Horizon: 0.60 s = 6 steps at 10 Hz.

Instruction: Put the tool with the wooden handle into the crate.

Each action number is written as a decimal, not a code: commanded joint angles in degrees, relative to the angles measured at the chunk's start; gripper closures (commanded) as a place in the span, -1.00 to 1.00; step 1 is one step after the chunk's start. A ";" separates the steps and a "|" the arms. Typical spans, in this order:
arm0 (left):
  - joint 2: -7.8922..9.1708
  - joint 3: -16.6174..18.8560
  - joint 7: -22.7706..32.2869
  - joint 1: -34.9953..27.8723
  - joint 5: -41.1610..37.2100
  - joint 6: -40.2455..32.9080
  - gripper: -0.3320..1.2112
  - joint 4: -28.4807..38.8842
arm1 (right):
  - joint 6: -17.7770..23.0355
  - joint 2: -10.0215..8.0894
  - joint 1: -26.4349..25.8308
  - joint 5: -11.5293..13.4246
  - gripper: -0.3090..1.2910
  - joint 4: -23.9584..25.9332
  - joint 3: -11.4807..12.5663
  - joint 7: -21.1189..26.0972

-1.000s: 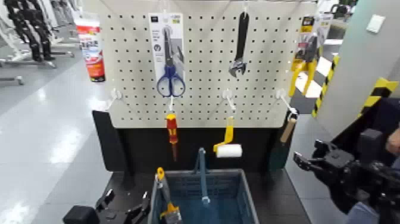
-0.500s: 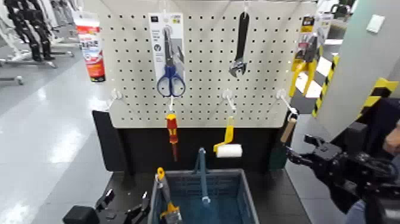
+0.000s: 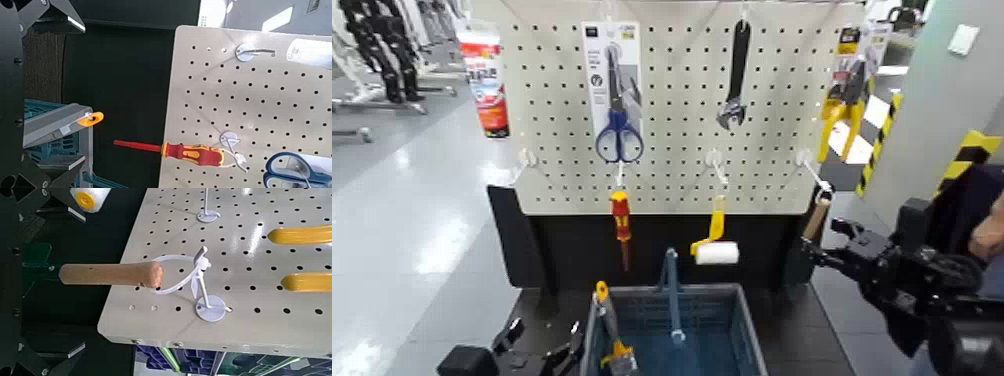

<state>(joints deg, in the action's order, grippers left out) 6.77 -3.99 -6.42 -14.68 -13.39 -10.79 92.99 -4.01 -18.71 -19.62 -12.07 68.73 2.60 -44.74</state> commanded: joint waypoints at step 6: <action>0.08 0.21 0.00 -0.27 -0.24 -0.46 -0.38 0.09 | 0.23 0.70 -0.42 0.47 0.89 -0.08 -0.85 2.20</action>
<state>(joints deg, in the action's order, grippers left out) 6.77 -3.80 -6.42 -14.93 -13.62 -11.24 93.06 -3.62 -18.12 -20.30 -11.90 68.20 1.74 -42.62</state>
